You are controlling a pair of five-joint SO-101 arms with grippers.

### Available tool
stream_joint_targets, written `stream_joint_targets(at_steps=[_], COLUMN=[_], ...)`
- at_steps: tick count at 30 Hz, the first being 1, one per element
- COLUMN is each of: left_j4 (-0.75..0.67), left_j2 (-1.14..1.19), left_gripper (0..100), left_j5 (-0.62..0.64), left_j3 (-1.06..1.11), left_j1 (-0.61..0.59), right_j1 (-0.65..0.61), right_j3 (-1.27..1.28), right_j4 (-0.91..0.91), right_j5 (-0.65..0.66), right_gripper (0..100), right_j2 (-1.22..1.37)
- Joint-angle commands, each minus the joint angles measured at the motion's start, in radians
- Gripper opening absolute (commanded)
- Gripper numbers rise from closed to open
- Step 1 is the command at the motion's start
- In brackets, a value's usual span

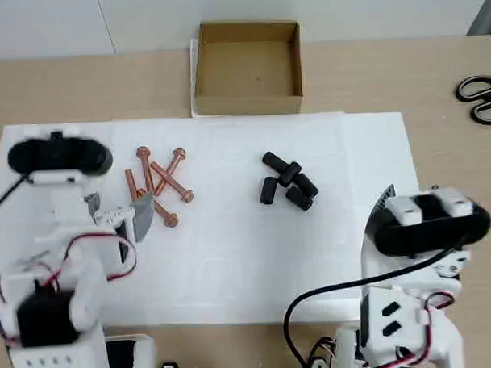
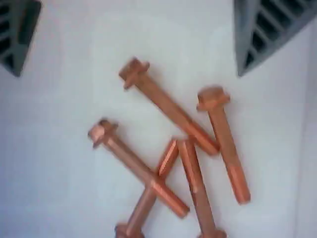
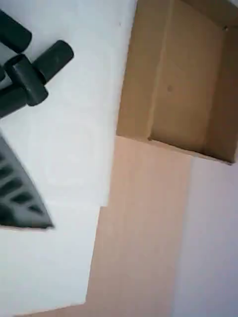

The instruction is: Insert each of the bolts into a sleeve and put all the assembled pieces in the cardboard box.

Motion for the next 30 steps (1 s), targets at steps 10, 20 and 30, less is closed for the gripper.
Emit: stream_joint_targets(at_steps=[10, 20, 30], left_j4=[0.034, 0.101, 0.201], left_j2=[0.110, 0.118, 0.180], left_gripper=[26, 26, 26], left_j5=[0.002, -0.002, -0.003], left_j3=[-0.102, -0.104, -0.154], left_j1=[-0.002, 0.000, 0.000], right_j1=[0.002, -0.074, -0.176], right_j3=[-0.603, -0.695, -0.694], right_j4=[0.516, 0.552, 0.559], right_j5=[0.012, 0.014, 0.014], right_gripper=[18.4, 18.4, 18.4], right_j2=[0.872, 1.219, 1.472])
